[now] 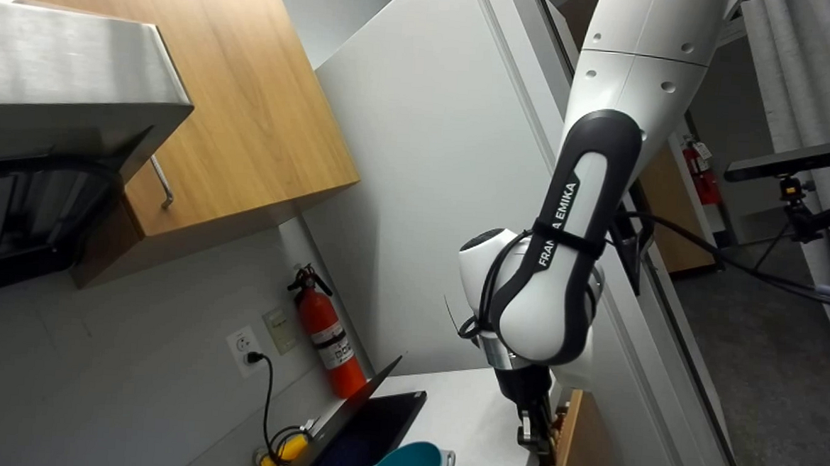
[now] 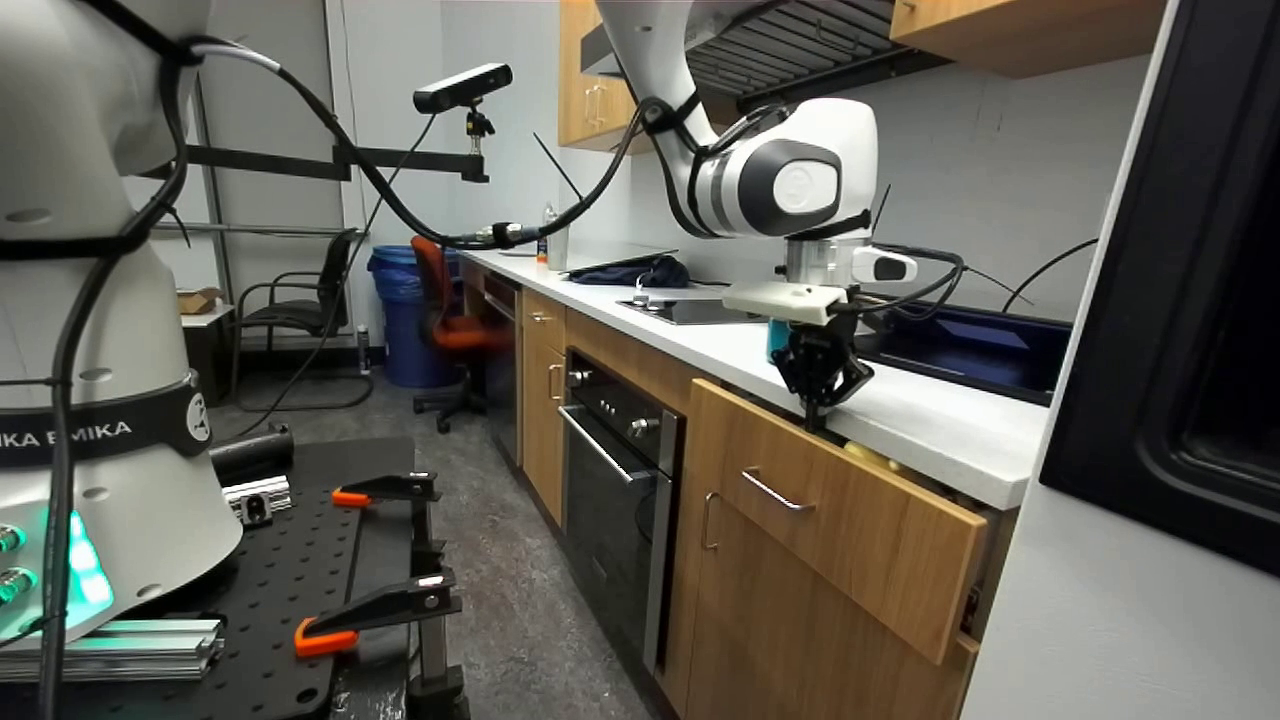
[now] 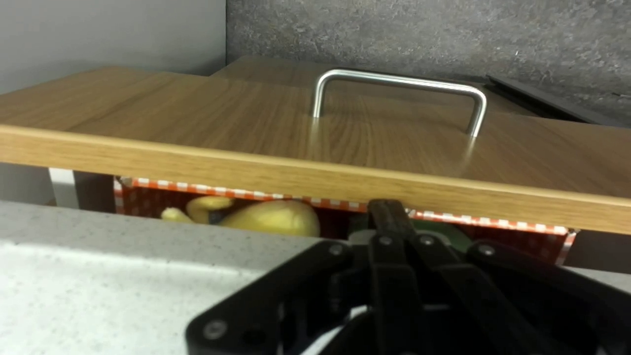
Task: Open the top drawer of the cabinet to the right.
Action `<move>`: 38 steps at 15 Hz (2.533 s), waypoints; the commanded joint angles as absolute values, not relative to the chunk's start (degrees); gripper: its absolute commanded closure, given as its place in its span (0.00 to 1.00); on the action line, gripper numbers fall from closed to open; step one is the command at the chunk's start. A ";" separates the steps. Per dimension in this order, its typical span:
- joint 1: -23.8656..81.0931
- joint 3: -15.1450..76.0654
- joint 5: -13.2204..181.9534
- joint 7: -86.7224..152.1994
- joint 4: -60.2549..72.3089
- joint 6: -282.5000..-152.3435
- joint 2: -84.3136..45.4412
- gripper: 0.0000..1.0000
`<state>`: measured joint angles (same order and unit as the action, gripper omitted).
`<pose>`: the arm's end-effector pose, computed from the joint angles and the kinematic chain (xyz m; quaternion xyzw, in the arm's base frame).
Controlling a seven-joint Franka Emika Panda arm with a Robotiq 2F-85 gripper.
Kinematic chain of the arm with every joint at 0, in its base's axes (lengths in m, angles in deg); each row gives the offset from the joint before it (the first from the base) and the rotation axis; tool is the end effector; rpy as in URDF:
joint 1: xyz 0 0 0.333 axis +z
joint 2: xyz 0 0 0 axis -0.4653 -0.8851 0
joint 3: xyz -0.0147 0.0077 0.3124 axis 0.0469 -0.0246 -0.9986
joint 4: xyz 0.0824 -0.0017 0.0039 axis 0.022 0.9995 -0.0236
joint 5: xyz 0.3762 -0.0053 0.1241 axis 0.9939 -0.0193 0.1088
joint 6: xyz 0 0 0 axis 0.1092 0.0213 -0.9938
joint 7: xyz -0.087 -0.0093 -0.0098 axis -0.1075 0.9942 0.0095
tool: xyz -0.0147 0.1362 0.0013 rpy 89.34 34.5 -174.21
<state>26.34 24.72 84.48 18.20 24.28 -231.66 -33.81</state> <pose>0.6413 0.0043 0.1830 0.9922 0.1072 0.0632 0.0115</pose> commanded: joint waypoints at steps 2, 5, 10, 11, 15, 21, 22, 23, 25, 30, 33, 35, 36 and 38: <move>24.59 25.33 85.50 18.39 20.59 -227.61 -36.33 1.00; 23.22 25.55 86.77 18.70 20.43 -226.83 -36.25 1.00; 22.01 25.52 88.17 18.62 19.82 -227.17 -36.47 1.00; 22.08 25.43 88.08 18.45 19.78 -227.33 -36.44 1.00; 22.42 24.05 88.03 16.94 20.82 -229.84 -35.56 1.00; 22.39 23.14 88.24 16.44 19.19 -230.64 -36.96 1.00; 22.31 23.13 88.37 16.47 18.98 -230.36 -37.13 1.00; 22.26 23.16 88.42 16.51 18.91 -230.14 -37.23 1.00; 22.45 23.74 87.95 17.07 18.89 -229.34 -37.33 1.00; 22.39 25.37 87.69 19.45 19.46 -224.46 -37.13 1.00; 22.07 25.95 88.18 20.98 20.00 -221.84 -36.57 1.00; 21.99 26.29 88.76 21.94 20.28 -220.79 -36.21 1.00; 21.96 26.43 89.02 22.26 20.38 -220.35 -36.04 1.00; 21.97 26.66 89.50 23.11 20.98 -219.78 -35.51 1.00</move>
